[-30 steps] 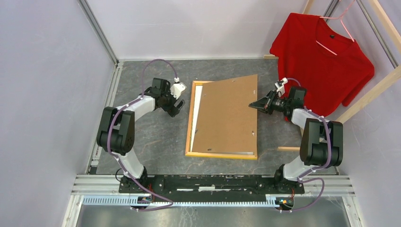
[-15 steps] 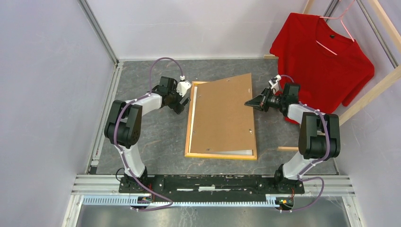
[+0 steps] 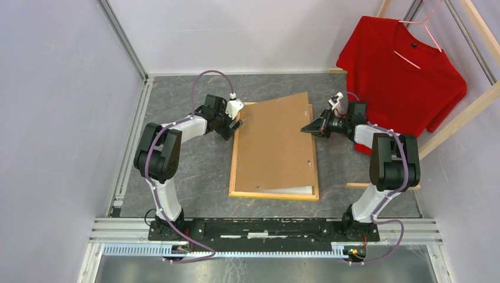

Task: Put the photo into the frame
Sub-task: Place the photo frame item in the photo frame.

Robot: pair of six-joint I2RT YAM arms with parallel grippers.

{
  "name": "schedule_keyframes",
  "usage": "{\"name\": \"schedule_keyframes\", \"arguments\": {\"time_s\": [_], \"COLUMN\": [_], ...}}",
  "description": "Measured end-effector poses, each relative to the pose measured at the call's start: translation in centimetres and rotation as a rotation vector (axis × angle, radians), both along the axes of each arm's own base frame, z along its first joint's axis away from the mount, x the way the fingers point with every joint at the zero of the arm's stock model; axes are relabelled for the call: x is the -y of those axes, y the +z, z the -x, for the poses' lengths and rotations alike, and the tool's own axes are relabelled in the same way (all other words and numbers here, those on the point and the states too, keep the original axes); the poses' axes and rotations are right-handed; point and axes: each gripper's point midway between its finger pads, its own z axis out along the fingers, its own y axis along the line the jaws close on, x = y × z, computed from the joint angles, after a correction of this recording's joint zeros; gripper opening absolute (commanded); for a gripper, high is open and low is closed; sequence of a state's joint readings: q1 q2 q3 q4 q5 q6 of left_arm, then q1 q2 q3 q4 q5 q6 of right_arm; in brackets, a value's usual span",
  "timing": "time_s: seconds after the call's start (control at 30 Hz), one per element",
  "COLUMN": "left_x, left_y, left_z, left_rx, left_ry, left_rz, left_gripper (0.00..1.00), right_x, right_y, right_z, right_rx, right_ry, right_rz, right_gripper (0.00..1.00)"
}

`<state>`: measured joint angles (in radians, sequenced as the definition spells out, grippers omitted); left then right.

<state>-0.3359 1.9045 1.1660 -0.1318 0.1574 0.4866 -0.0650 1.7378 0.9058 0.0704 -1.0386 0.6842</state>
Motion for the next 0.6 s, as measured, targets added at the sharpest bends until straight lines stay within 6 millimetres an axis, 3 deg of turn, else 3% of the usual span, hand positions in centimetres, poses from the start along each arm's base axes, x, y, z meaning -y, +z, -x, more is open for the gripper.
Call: {"name": "schedule_keyframes", "arguments": {"time_s": [0.23,0.33,0.47,0.6], "left_x": [-0.7,-1.4,-2.4,-3.1], "left_y": [0.1,0.1,0.2,0.3], "left_z": [-0.1,0.0,0.3,0.7], "left_rx": [0.012,0.018,0.022,0.019], "left_ry": [0.021,0.04,0.065,0.075], "left_rz": [-0.018,-0.036,-0.057,-0.067], "left_gripper": [0.95,0.95,0.95,0.95], "right_x": [-0.7,-1.4,-2.0,-2.7], "right_y": [-1.0,-1.2,-2.1,-3.9], "right_z": [-0.1,-0.2,-0.2,0.2], "right_rx": [-0.025,-0.021,-0.03,-0.051], "right_ry": [0.003,0.001,-0.009,-0.004], "right_rz": [0.014,0.032,0.083,0.199], "right_gripper": [0.01,0.1,0.29,0.35]}}
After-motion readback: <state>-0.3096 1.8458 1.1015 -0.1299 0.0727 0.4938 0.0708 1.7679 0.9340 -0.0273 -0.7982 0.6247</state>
